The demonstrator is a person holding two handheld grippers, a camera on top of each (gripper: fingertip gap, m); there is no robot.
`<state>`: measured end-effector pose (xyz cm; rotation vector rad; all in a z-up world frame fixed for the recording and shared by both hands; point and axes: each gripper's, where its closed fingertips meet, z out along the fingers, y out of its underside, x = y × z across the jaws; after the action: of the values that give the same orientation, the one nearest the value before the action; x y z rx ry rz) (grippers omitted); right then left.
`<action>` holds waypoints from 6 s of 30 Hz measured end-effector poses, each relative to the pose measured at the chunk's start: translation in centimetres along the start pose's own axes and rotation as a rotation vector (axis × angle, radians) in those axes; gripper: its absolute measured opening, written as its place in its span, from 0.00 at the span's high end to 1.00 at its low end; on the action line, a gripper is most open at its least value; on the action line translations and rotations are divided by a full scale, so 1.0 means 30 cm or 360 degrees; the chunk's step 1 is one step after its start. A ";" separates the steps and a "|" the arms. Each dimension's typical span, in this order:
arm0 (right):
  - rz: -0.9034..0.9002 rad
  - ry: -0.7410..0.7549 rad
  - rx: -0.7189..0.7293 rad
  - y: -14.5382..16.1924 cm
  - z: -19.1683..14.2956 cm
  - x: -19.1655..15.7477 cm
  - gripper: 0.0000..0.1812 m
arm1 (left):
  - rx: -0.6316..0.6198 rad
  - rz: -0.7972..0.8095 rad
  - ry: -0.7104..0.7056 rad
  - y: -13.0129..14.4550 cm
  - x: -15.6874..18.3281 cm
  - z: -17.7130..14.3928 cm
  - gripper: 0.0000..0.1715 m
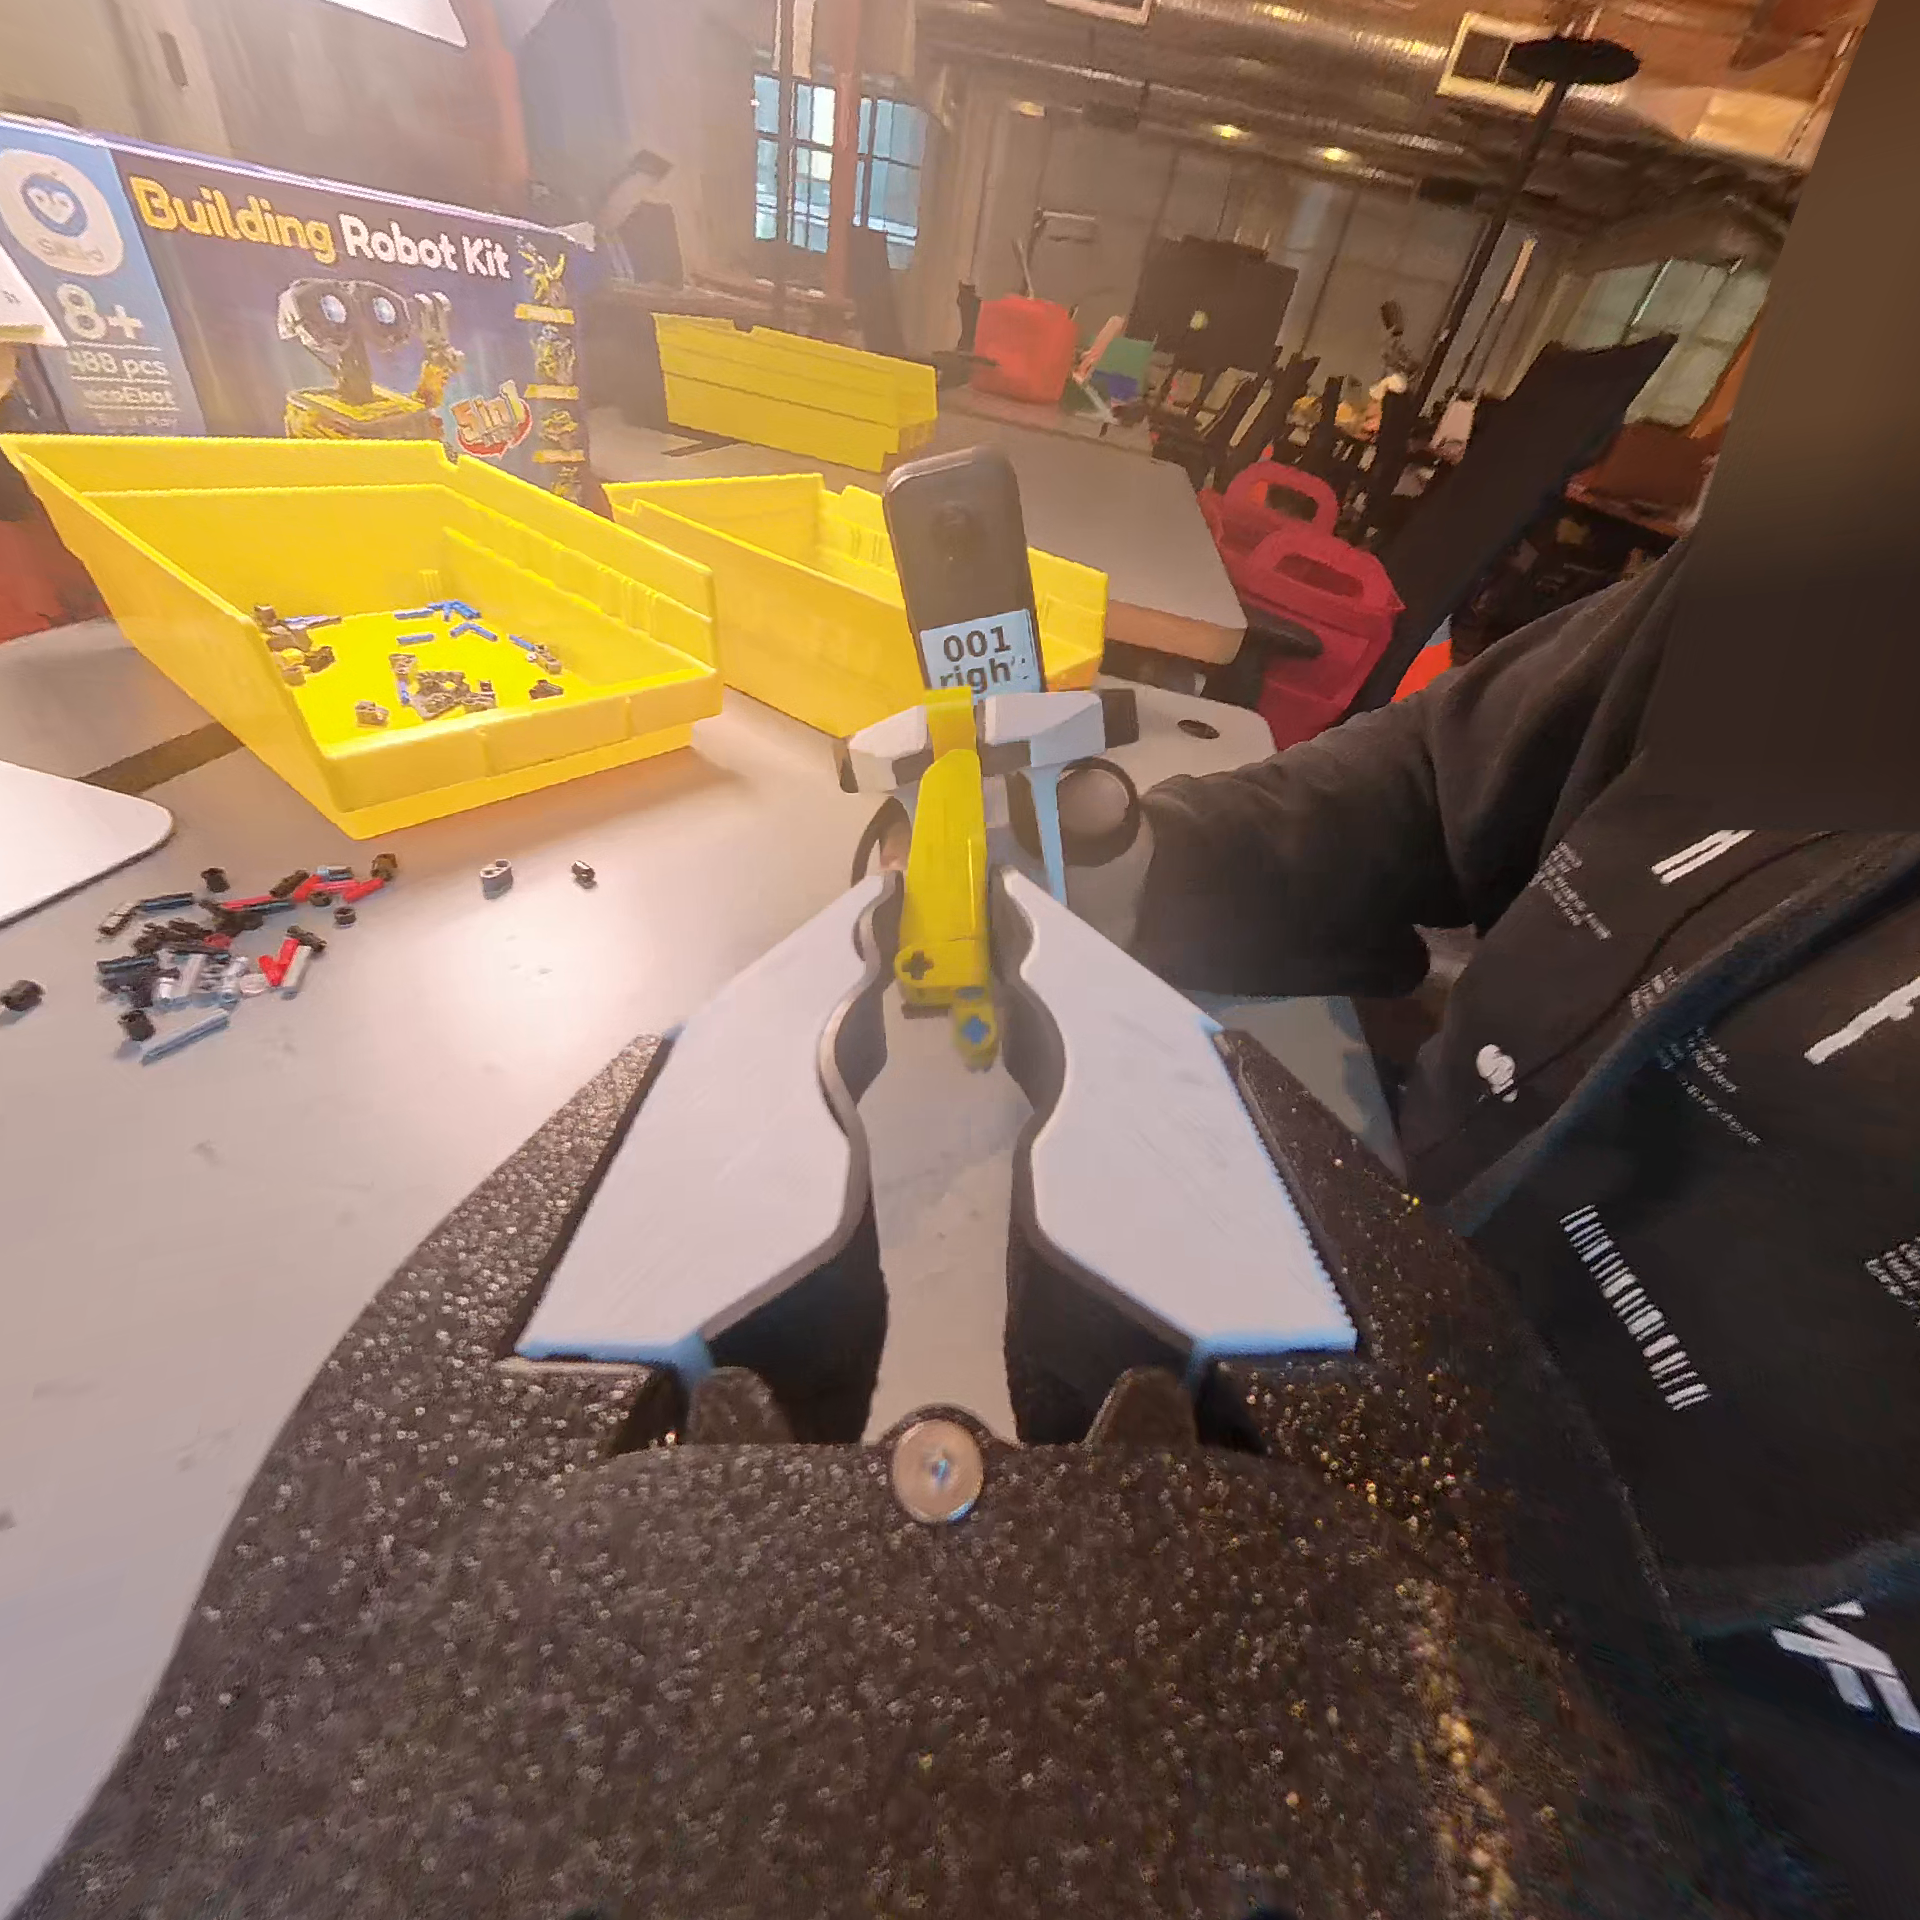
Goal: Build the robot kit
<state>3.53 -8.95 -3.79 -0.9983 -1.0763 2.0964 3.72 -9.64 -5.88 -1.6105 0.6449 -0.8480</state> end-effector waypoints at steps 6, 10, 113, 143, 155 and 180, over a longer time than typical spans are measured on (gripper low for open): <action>0.0225 0.0039 0.0093 0.005 0.005 0.021 0.96 | -0.0105 0.0339 -0.0217 0.002 -0.023 -0.010 0.92; 0.0408 0.0085 0.0177 0.009 0.008 0.041 0.96 | -0.0179 0.0528 -0.0356 0.006 -0.048 -0.018 0.91; -0.0140 0.0047 -0.0377 0.103 -0.030 0.043 0.96 | -0.0168 0.0206 -0.0083 0.052 -0.034 -0.045 0.92; -0.0129 0.0063 -0.0201 0.041 -0.047 0.062 0.96 | -0.0063 -0.0017 -0.0009 0.038 -0.058 -0.064 0.92; -0.0203 0.0065 -0.0258 0.024 -0.053 0.049 0.96 | -0.0048 0.0097 -0.0003 0.026 -0.053 -0.047 0.92; -0.0413 0.0389 -0.0415 -0.061 -0.227 0.188 0.89 | -0.0211 0.0155 -0.0228 0.050 -0.311 -0.029 0.92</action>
<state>6.23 -0.93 -6.96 -1.1352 -1.2957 1.6110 -2.41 -3.10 -8.97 -1.7271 0.6833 -0.6229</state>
